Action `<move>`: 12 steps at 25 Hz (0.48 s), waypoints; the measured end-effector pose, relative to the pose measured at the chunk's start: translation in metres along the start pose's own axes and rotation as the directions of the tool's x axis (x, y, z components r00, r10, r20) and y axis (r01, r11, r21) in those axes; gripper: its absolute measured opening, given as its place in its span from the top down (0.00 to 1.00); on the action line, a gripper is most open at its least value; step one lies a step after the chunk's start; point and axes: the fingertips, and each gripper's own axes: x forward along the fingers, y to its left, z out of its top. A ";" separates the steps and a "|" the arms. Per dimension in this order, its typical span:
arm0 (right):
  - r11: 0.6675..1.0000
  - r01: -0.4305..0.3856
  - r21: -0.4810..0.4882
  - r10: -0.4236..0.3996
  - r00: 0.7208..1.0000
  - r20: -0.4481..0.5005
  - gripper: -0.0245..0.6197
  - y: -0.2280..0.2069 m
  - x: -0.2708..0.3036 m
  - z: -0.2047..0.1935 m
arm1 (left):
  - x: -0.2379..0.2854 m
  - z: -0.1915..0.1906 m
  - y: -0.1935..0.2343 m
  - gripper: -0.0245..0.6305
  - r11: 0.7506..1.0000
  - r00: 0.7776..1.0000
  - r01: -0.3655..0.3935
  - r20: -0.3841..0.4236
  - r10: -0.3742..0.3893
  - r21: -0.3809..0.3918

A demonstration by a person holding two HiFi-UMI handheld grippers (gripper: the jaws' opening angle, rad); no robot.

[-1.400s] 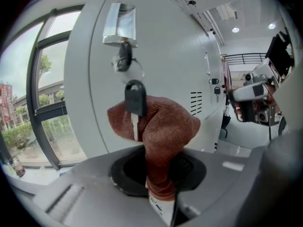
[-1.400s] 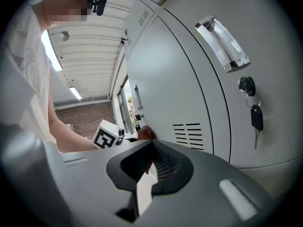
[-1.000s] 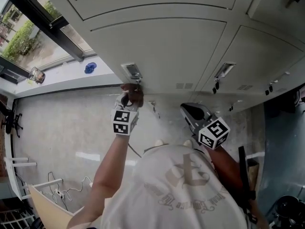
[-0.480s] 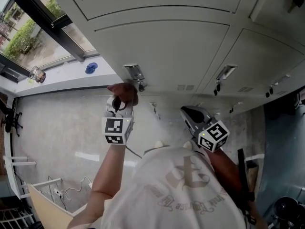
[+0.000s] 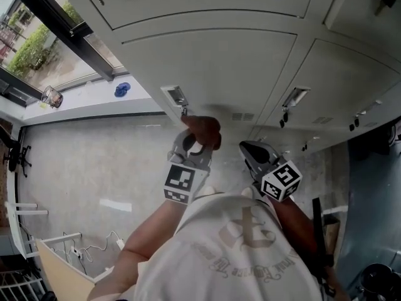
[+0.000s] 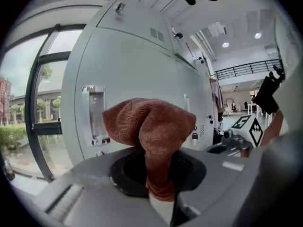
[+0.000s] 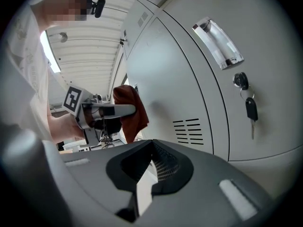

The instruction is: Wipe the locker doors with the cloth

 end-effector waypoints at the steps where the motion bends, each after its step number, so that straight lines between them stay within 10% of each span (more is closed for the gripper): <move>1: 1.000 0.003 0.003 -0.003 1.000 0.002 0.95 -0.001 -0.002 0.000 | 0.008 -0.009 0.003 0.84 0.999 1.000 -0.014 -0.023 0.013 -0.035; 12: 0.999 0.034 0.007 -0.035 0.999 0.011 0.95 -0.015 -0.020 0.001 | 0.041 -0.043 0.042 0.84 0.980 0.978 -0.169 -0.144 0.153 -0.109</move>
